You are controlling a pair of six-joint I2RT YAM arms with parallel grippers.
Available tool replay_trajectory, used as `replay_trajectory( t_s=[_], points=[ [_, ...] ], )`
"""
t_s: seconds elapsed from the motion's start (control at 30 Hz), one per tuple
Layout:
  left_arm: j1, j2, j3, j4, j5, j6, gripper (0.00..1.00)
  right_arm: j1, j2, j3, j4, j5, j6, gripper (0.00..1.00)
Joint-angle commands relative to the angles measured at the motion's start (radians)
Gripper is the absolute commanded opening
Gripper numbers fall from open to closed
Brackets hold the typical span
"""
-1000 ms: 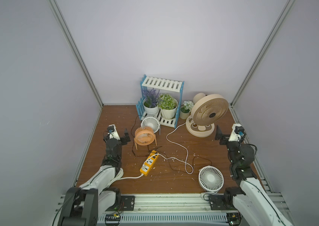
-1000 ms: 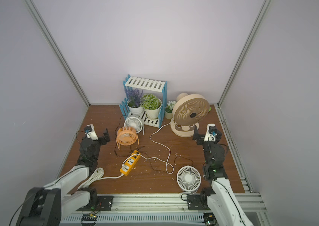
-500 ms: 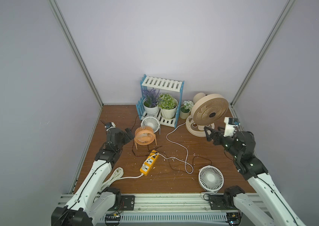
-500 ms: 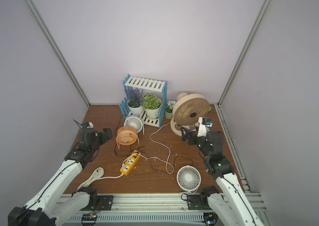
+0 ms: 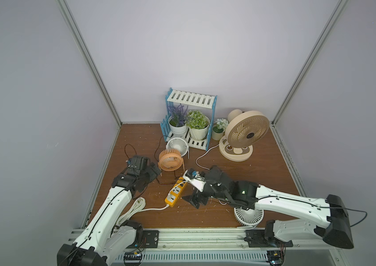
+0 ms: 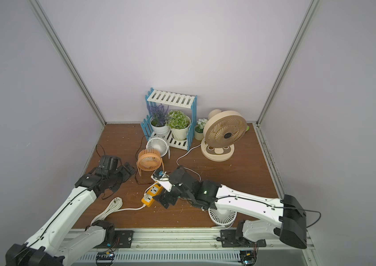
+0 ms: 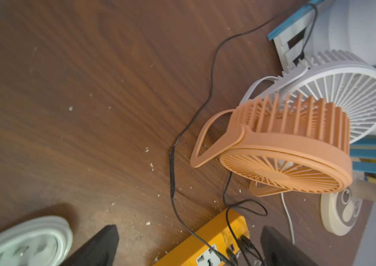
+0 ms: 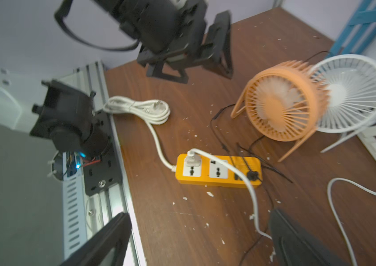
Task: Unplug the desk fan from the power strip
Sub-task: Remove the plug from the socket.
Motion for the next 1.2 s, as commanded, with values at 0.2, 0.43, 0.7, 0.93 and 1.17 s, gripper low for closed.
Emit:
replay_trajectory(
  t_s=[0.2,0.43,0.7,0.93,1.17],
  points=[
    [0.048,-0.218,-0.142,-0.173,0.079,-0.212,0.96,0.084,0.236,0.013,0.247,0.134,0.054,0.82],
    [0.048,-0.247,-0.185,-0.183,0.147,-0.319,0.94,0.085,0.366,0.080,0.245,0.214,0.111,0.66],
    [0.040,-0.237,-0.196,-0.184,0.177,-0.385,0.79,0.051,0.465,0.134,0.251,0.237,0.166,0.58],
    [-0.047,-0.236,-0.228,-0.181,0.172,-0.496,0.69,0.038,0.509,0.184,0.227,0.200,0.142,0.55],
    [-0.135,-0.232,-0.243,-0.179,0.159,-0.596,0.62,0.038,0.536,0.204,0.224,0.164,0.140,0.47]
  ],
)
